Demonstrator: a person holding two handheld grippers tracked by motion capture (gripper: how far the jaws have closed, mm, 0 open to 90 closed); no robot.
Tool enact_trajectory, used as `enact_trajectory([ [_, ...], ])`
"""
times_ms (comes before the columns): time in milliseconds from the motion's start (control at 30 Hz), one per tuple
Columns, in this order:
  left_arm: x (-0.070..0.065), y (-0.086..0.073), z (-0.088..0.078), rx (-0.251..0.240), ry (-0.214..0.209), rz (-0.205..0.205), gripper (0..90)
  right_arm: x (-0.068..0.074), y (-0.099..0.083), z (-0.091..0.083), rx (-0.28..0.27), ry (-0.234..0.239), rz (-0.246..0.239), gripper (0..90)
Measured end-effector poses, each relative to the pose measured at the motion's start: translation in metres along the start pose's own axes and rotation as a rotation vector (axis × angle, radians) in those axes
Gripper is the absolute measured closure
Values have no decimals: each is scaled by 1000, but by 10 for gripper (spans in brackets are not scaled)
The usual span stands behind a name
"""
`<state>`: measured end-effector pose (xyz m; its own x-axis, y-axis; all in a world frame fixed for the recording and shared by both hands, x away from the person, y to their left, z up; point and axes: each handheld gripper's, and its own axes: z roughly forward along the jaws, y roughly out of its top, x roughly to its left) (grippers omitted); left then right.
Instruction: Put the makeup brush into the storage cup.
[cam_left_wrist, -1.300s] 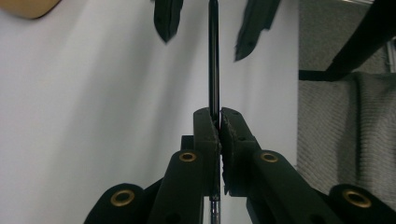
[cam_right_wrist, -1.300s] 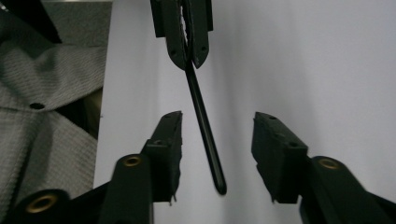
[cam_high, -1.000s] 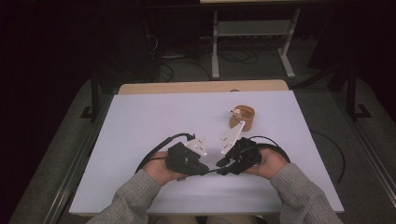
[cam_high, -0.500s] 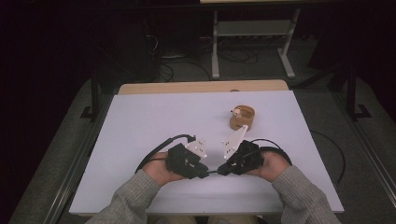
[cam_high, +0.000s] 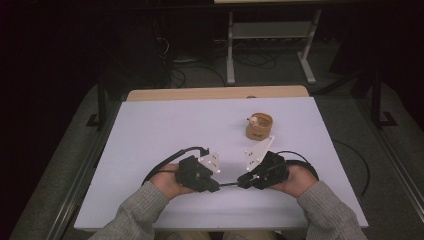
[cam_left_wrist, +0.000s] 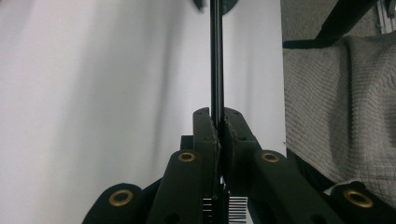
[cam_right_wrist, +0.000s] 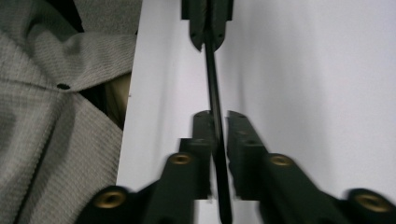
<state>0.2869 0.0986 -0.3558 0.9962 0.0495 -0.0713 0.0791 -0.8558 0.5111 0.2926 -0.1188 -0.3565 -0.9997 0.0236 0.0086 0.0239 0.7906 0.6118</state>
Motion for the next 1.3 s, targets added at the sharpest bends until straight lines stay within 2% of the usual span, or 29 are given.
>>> enact_trajectory([
  [100,-2,4,0,4,2,7,851,2,7,5,15,13,-14,741],
  [167,-2,6,-2,5,0,23,851,3,10,9,35,24,-32,819],
  [233,-3,5,-3,5,8,24,850,3,10,12,51,26,-39,839],
  [300,-4,4,-4,-7,4,18,843,4,9,12,40,29,-41,843],
  [367,-3,2,-6,-32,8,9,827,4,6,12,21,29,-33,844],
  [467,-1,-2,-11,-78,21,-9,731,5,0,12,21,6,-18,845],
  [533,0,-6,-17,-120,25,-42,696,5,-8,13,7,-8,4,845],
  [667,2,-16,-28,-192,43,-84,657,4,-22,12,-36,-31,32,845],
  [800,4,-29,-38,-236,60,-118,641,3,-33,11,-63,-61,69,845],
  [900,5,-38,-42,-259,68,-151,637,1,-40,8,-101,-89,102,845],
  [967,7,-44,-43,-266,69,-177,623,1,-43,4,-131,-102,149,845],
  [1033,10,-48,-41,-276,56,-208,613,-1,-44,1,-169,-120,160,846],
  [1133,13,-53,-37,-309,47,-245,598,0,-41,-3,-255,-126,187,845],
  [1233,17,-56,-37,-362,27,-281,583,1,-38,-3,-345,-134,186,845],
  [1300,18,-56,-37,-395,29,-293,583,1,-36,0,-403,-127,193,845],
])
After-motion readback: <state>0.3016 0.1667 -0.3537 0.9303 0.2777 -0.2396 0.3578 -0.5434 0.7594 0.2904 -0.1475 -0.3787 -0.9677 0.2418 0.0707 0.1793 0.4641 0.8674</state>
